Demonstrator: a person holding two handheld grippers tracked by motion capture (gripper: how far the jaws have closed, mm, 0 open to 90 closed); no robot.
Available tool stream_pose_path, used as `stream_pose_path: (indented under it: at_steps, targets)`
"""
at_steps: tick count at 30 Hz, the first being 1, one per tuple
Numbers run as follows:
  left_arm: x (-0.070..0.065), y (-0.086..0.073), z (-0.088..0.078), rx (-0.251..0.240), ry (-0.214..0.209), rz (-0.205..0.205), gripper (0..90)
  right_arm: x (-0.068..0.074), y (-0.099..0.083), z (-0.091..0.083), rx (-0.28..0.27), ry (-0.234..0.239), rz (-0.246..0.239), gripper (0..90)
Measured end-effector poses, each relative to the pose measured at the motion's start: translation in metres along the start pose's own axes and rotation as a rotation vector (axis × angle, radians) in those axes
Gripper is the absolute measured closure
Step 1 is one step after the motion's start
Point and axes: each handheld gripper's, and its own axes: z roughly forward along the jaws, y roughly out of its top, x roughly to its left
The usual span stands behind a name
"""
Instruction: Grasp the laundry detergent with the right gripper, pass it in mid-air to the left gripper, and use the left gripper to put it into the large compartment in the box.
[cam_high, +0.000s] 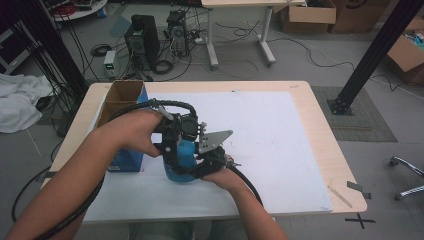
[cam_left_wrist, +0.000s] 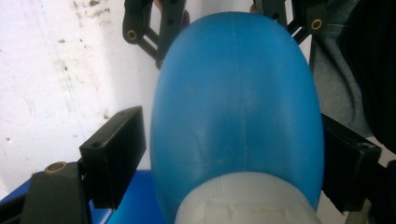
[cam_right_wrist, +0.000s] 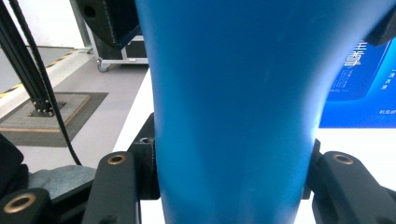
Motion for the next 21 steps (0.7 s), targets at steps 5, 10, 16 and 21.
stream_pose_path:
  at_steps: [5, 10, 16, 21]
  targets:
    - [-0.0004, 0.0003, 0.0002, 0.004, 0.009, 0.002, 22.8, -0.0006, -0.0004, 0.0012, -0.005, 0.001, 0.003, 45.3]
    - [-0.0003, 0.0003, 0.0012, 0.003, 0.004, 0.001, 26.1, -0.001, -0.0002, 0.0011, -0.009, 0.001, 0.006, 45.3]
    - [0.0002, 0.0015, 0.0011, 0.014, 0.0, 0.005, 29.5, -0.0016, -0.0006, 0.0012, -0.005, -0.001, 0.009, 45.3]
    - [0.0, 0.0025, 0.0016, 0.016, 0.006, 0.009, 31.7, -0.0018, -0.0008, 0.0015, -0.008, -0.002, 0.008, 45.3]
